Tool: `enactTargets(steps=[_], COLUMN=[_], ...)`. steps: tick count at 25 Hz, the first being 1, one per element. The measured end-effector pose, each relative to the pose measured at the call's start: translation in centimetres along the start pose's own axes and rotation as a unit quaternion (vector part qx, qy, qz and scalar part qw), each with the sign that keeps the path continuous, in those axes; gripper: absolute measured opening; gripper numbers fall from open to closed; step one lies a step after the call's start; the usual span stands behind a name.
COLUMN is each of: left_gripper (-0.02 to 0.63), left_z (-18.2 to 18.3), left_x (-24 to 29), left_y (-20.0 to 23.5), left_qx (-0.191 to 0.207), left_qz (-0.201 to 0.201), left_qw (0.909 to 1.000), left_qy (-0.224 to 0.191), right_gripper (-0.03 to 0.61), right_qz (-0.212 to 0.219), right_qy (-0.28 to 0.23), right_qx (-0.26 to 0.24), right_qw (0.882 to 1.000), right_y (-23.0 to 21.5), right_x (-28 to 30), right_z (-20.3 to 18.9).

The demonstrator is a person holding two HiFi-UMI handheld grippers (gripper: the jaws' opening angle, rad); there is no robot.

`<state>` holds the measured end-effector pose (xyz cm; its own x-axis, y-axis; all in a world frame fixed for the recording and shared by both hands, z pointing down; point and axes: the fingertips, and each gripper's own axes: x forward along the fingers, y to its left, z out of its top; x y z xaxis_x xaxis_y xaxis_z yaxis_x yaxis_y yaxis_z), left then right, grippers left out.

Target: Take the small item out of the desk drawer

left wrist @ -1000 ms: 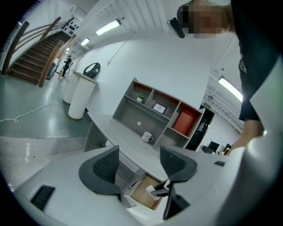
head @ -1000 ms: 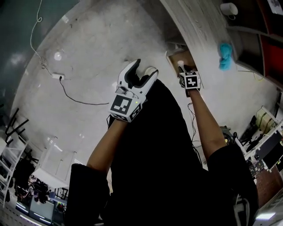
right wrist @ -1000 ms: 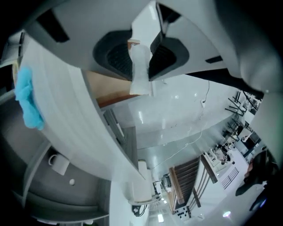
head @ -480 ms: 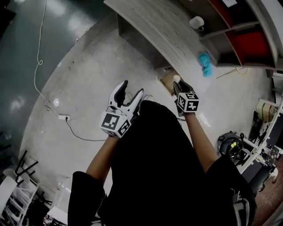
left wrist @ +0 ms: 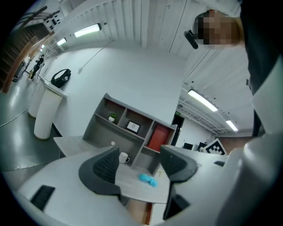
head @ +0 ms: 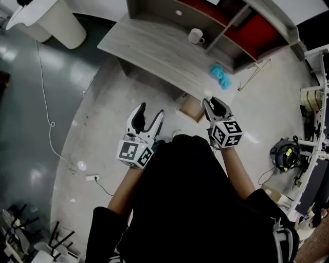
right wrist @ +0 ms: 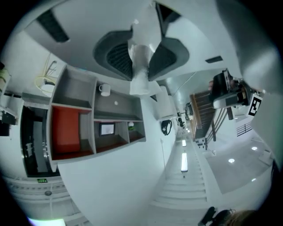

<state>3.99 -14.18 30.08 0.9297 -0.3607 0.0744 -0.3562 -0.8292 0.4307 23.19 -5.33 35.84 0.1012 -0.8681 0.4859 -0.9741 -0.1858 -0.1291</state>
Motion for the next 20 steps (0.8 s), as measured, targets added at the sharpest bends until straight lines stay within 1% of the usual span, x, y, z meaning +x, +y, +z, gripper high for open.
enactTargets(steps=[3,6,9,13,20], left_gripper=[0.268,0.268,0.268,0.268,0.268], left_z=[2.2,3.9,4.1,3.9,4.1], left_x=[1.4,2.6,3.4,4.4,6.5], left_y=[-1.4,-1.8,-1.4,-1.7,-4.5], left_qx=[0.001,0.000,0.005,0.011,0.022], left_qz=[-0.021,-0.033,-0.038,-0.048,-0.073], left_qw=[0.9998,0.9994,0.9992,0.9988,0.9970], left_qy=[-0.004,-0.013,-0.011,-0.005,-0.008], right_gripper=[0.117,0.117,0.117,0.117,0.117], right_qz=[-0.028,-0.043,-0.063,-0.087,-0.113], right_qy=[-0.039,-0.080,-0.111,-0.133,-0.142], right_qx=[-0.007,0.019,0.036,0.041,0.041], right_qw=[0.999,0.996,0.991,0.986,0.983], right_y=[-0.9,-1.8,-2.6,-3.5,-5.5], right_x=[-2.9,-5.3,-7.5,-9.4,-11.4], right_z=[3.2,5.9,7.6,8.4,8.1])
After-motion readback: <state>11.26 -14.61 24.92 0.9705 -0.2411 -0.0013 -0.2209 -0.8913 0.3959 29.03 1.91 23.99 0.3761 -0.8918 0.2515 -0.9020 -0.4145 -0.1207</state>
